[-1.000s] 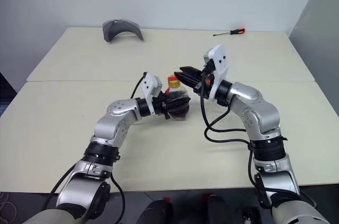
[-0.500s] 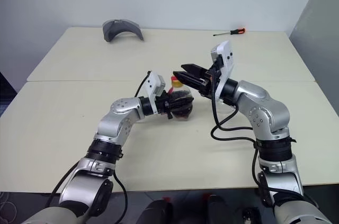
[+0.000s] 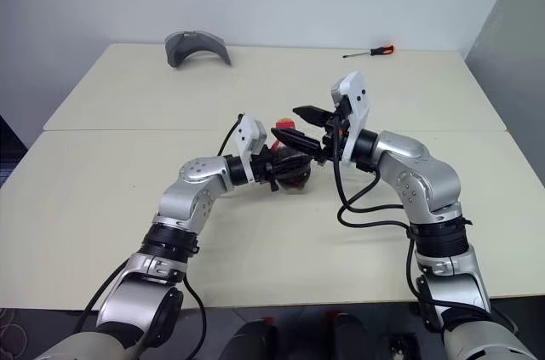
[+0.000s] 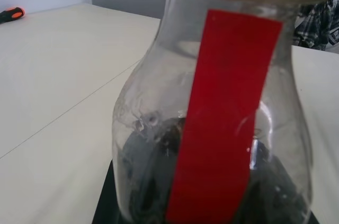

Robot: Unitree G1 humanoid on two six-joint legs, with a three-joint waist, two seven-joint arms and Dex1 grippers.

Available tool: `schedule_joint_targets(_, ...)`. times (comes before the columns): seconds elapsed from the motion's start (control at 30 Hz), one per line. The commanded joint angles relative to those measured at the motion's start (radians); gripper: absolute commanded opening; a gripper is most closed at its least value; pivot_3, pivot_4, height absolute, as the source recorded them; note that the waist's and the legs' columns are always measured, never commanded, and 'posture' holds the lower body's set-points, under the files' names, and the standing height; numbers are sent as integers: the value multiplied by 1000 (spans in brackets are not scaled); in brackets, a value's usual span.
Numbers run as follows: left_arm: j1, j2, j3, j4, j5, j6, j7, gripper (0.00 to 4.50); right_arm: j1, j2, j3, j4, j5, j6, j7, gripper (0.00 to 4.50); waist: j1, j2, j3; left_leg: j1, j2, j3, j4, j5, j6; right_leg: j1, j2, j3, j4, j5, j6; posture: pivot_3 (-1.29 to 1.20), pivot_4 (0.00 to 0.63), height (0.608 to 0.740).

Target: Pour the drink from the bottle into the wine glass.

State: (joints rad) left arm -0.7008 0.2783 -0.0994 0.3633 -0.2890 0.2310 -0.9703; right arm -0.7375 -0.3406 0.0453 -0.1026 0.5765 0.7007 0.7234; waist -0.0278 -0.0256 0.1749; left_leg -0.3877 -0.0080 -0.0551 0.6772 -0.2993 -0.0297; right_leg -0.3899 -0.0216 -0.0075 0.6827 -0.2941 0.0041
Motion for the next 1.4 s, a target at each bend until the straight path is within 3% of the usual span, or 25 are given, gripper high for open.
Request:
schedule_joint_targets(0.03, -20, -4, 9, -47, -7, -11, 2, 1150, -31, 3, 3, -5, -5, -29, 22, 3635, 0, 0, 0, 0, 0, 0, 0, 0, 0, 0, 0, 0, 0, 0, 0, 0, 150, 740)
schedule_joint_targets(0.43, -23, 0, 12, -70, -16, 14, 3, 1134, -73, 22, 28, 98, -55, -101, 82, 3635, 0, 0, 0, 0, 0, 0, 0, 1, -1, 0, 0, 0, 0, 0, 0, 0, 150, 740)
schedule_joint_targets(0.57, -21, 1, 16, -77, -18, 22, 5, 1134, -79, 25, 19, 119, -50, -108, 98, 2861, 0, 0, 0, 0, 0, 0, 0, 1, -1, 0, 0, 0, 0, 0, 0, 0, 150, 740)
schedule_joint_targets(0.73, -10, 4, 14, -89, -16, 25, 7, 1133, -80, 34, 8, 122, -32, -101, 111, 1226, 0, 0, 0, 0, 0, 0, 0, 1, -1, 0, 0, 0, 0, 0, 0, 0, 150, 740)
schedule_joint_targets(0.9, 7, 11, 11, -126, -23, 41, 4, 1133, -83, 40, 6, 124, -33, -112, 120, 1225, 0, 0, 0, 0, 0, 0, 0, 1, -1, 0, 0, 0, 0, 0, 0, 0, 150, 740)
schedule_joint_targets(1.03, 61, 61, 19, -262, -81, 120, -44, 1132, -100, 24, 30, 98, -13, -101, 205, 1225, -4, 1, 1, 0, 0, 0, 0, 1, -1, 0, 0, 0, 0, 0, 0, 0, 150, 740)
schedule_joint_targets(1.1, 110, 105, 23, -391, -150, 199, -83, 1108, -119, -24, 100, 87, -19, -116, 368, 1225, -4, 3, 2, 0, 0, 0, 0, 1, -1, -1, 0, 0, 1, 0, 0, 0, 150, 740)
schedule_joint_targets(1.27, 222, 257, 54, -654, -314, 360, -184, 1096, -214, -65, 187, 153, -11, -117, 615, 1225, -6, 4, 3, -1, 0, -1, 0, 1, -1, -1, 0, 0, 0, 0, 0, 0, 150, 740)
schedule_joint_targets(1.37, 259, 319, 79, -728, -376, 418, -189, 1093, -258, -59, 206, 225, -37, -155, 686, 1225, -4, 6, 4, 1, 1, -2, 0, -1, 1, 0, 0, -1, 0, 0, 0, 0, 150, 740)
schedule_joint_targets(1.4, 270, 330, 85, -740, -386, 424, -185, 1087, -269, -56, 206, 249, -43, -165, 699, 1575, -2, 6, 4, 2, 1, -2, 0, -1, 2, 1, 0, -1, 0, 0, 0, 0, 150, 740)
